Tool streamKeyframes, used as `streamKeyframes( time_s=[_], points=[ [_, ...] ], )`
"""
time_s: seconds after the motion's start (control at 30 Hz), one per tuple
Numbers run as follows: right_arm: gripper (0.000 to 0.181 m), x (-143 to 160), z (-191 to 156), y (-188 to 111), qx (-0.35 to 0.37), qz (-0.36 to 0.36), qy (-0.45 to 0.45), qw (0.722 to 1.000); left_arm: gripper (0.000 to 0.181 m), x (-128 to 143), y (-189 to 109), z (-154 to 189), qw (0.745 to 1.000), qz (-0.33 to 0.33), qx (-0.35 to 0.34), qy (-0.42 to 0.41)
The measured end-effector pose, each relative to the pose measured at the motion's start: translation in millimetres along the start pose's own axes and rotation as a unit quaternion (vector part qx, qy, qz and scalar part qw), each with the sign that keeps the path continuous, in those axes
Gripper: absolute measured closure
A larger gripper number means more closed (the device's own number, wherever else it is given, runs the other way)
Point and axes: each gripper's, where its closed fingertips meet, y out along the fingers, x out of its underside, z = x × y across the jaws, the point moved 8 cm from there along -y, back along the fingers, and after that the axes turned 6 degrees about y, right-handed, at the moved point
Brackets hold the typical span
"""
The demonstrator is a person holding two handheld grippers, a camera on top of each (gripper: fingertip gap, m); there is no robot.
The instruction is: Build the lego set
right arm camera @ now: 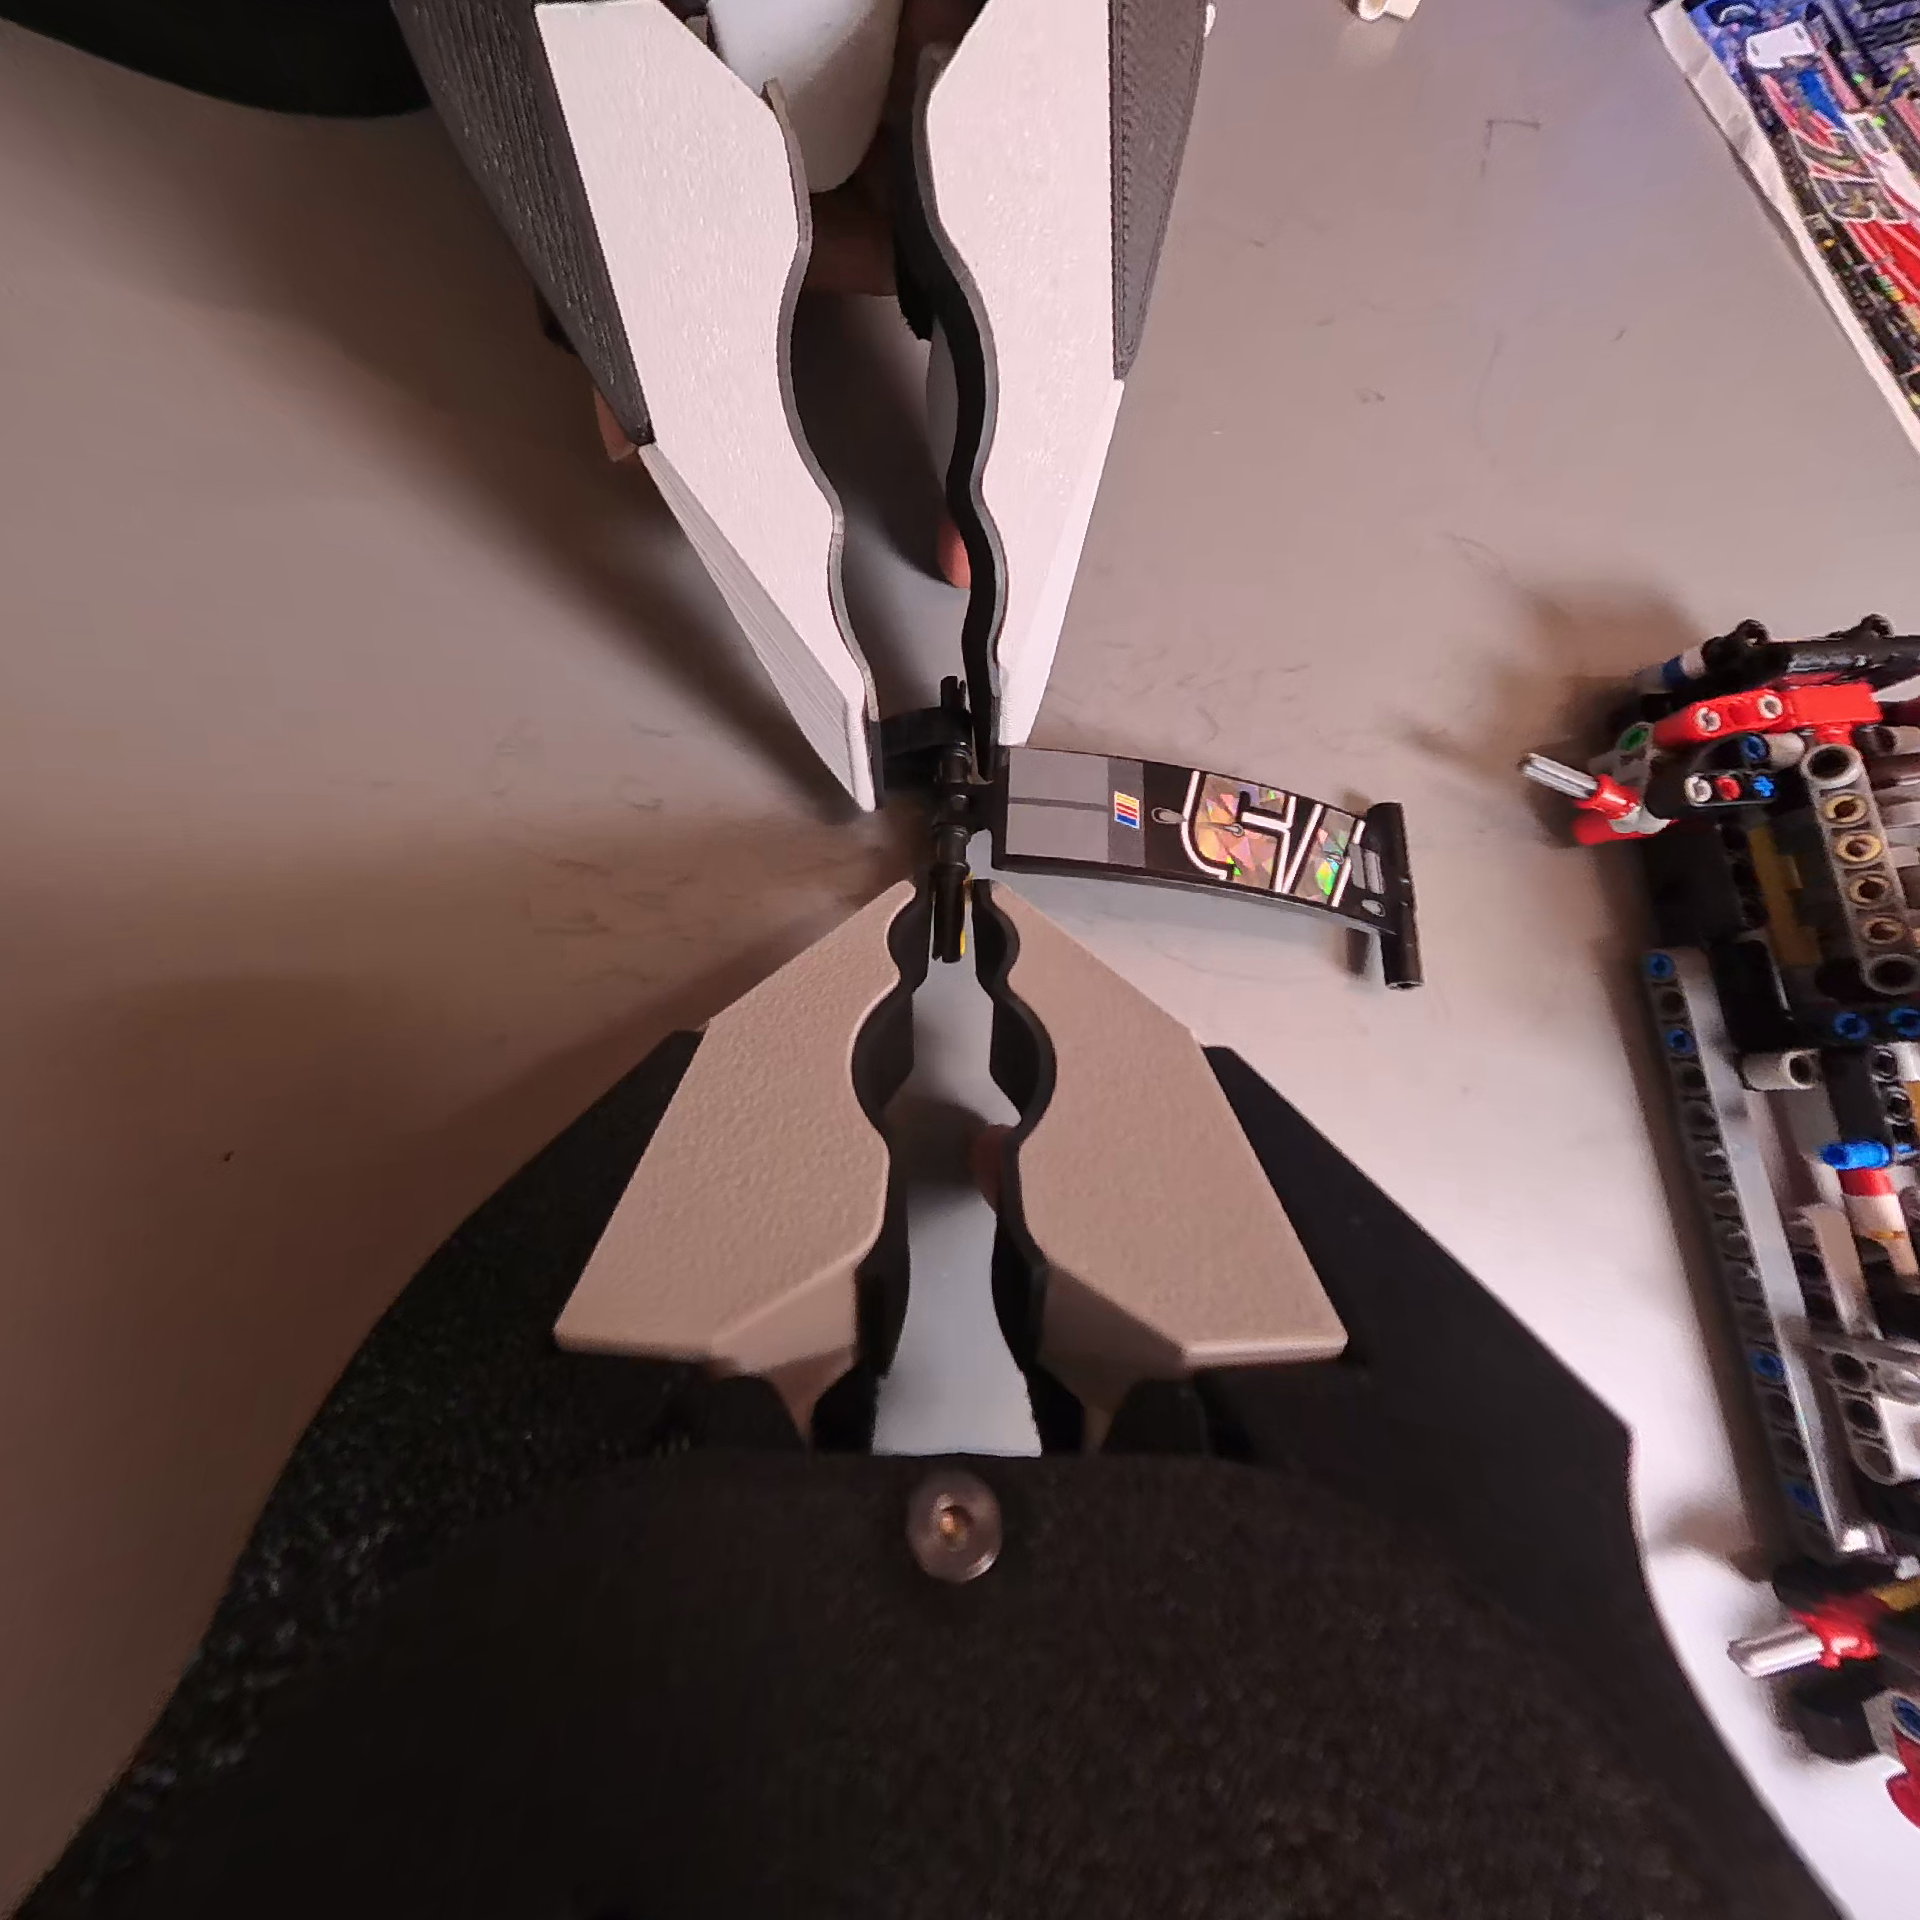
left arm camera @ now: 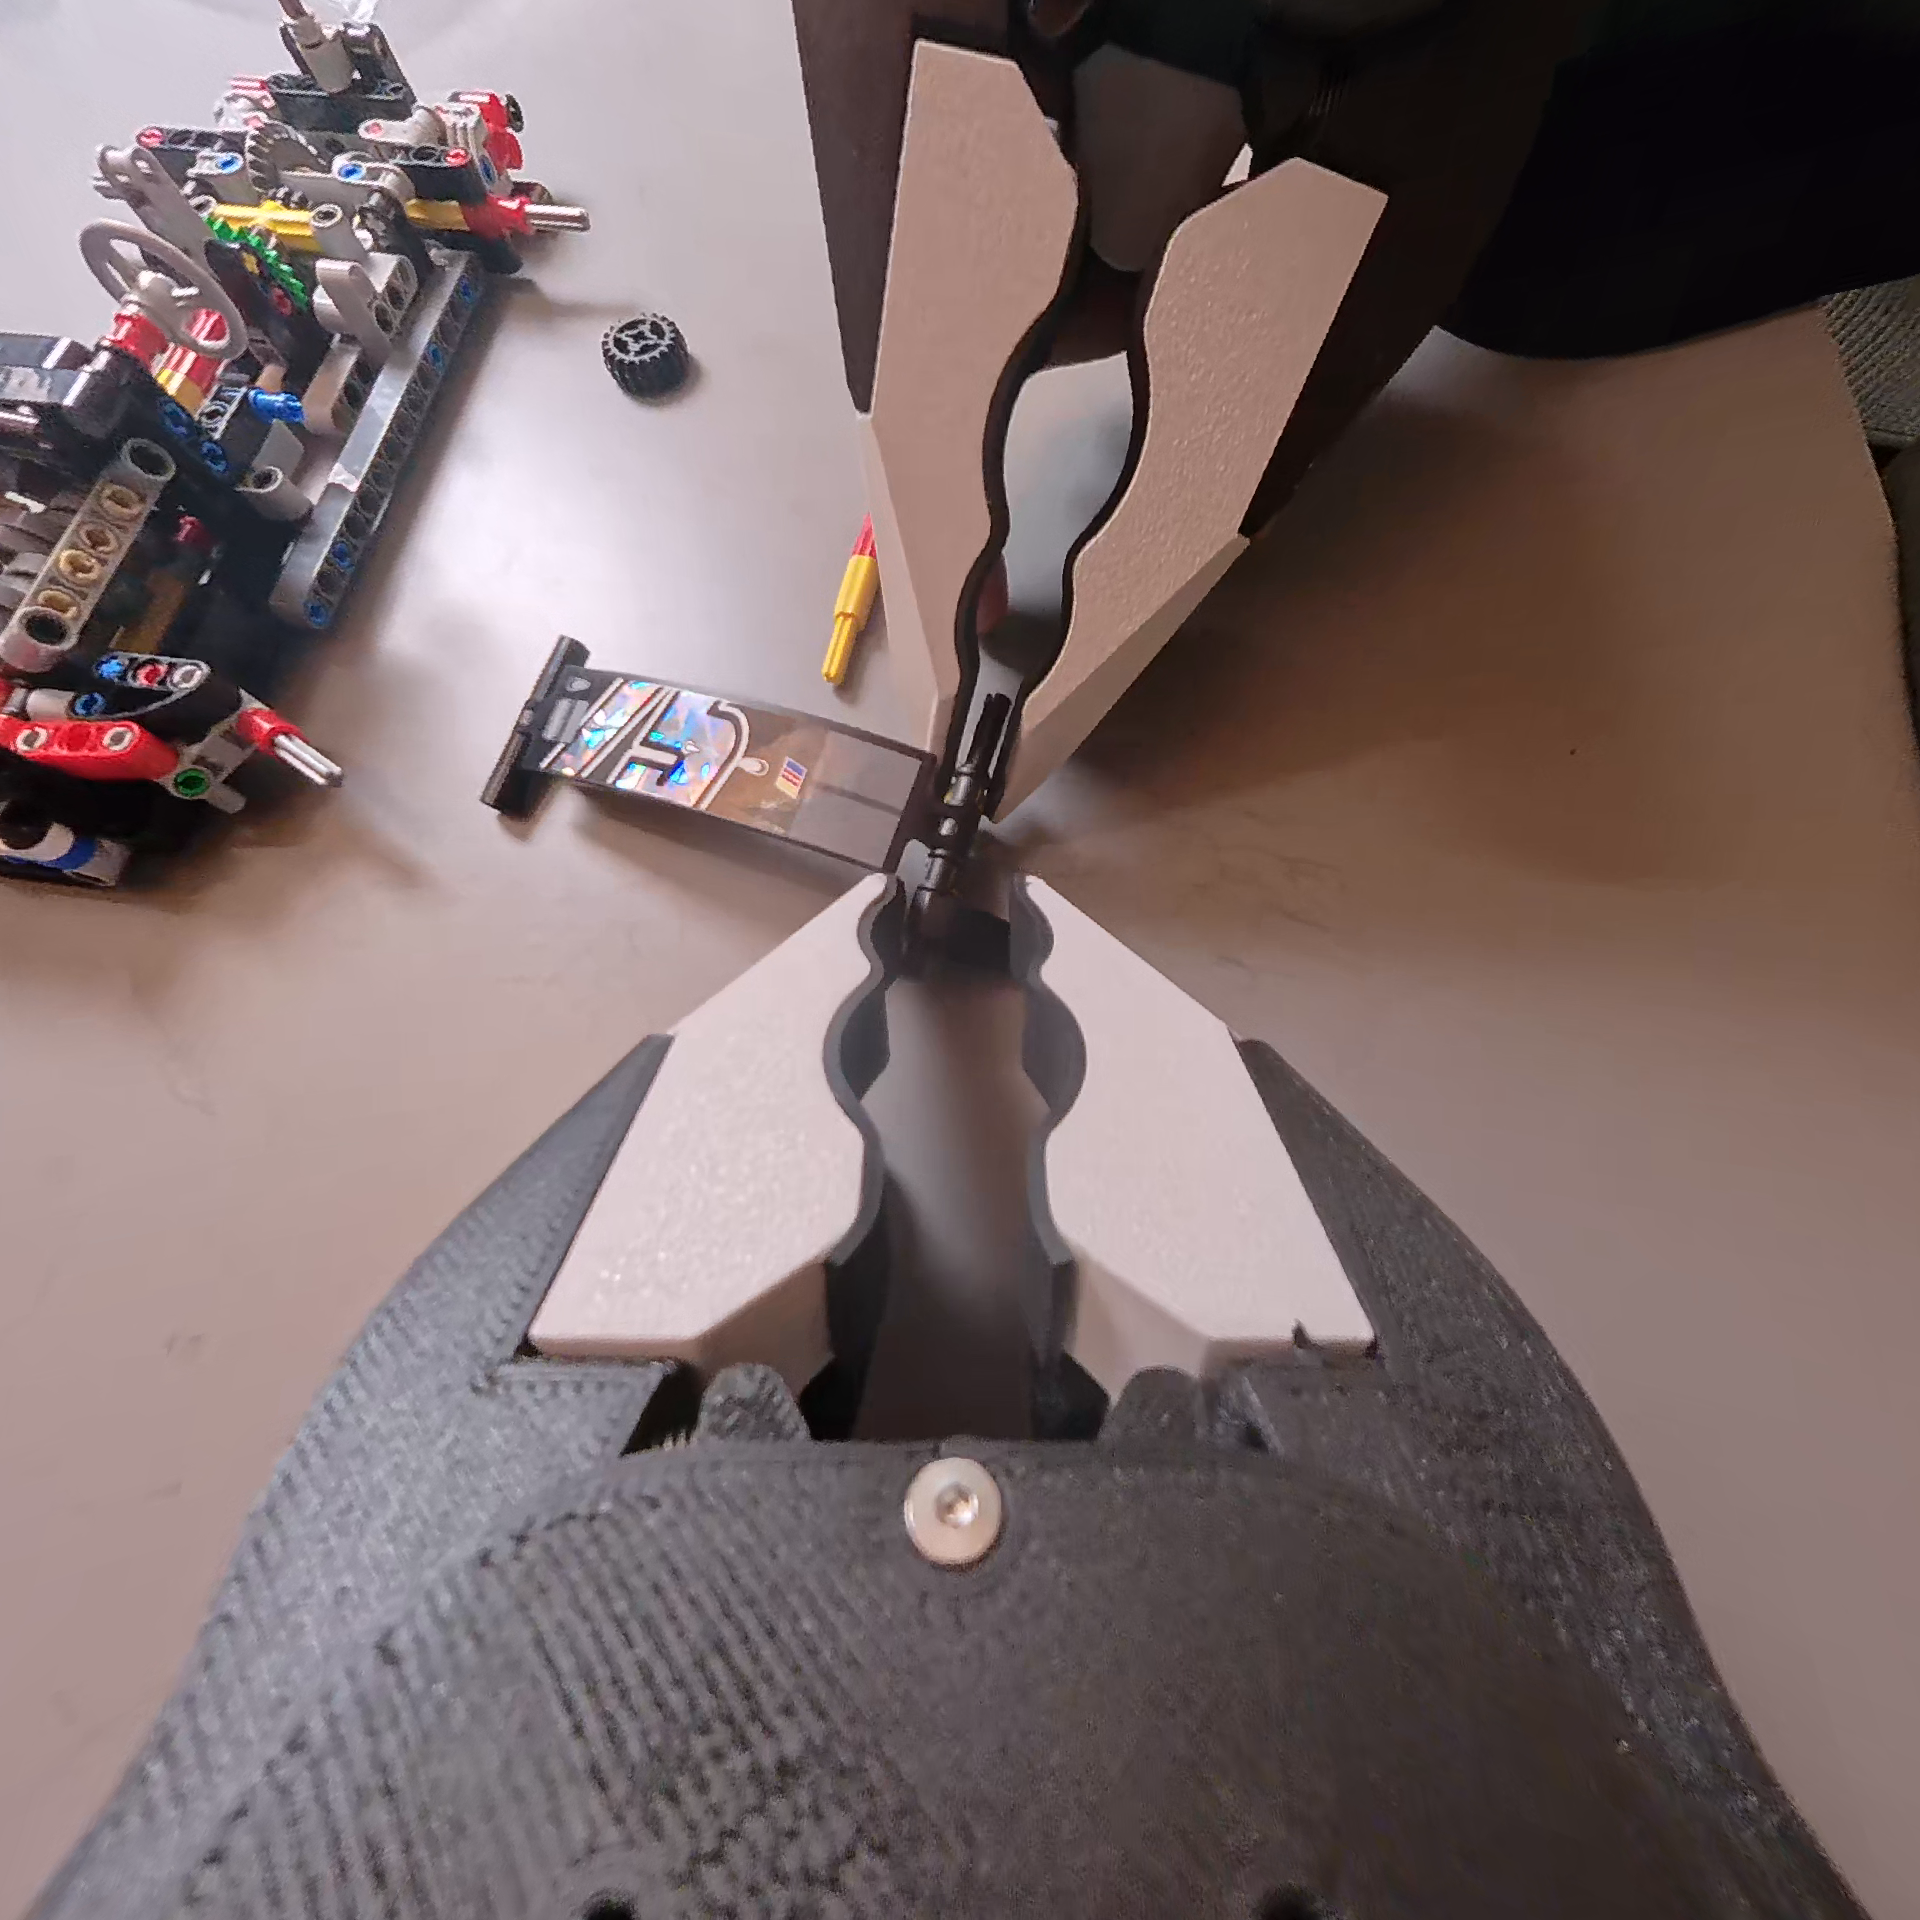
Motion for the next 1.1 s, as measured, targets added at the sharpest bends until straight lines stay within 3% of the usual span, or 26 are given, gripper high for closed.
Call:
streamKeyframes(
  time_s=[1.1],
  points=[
    [0.178,1.5,-1.2,-0.7,-0.001,0.014,-0.022,1.0,0.164,-0.6,-0.1,-0.3,1.0,0.009,0.003,-0.002]
  ],
)
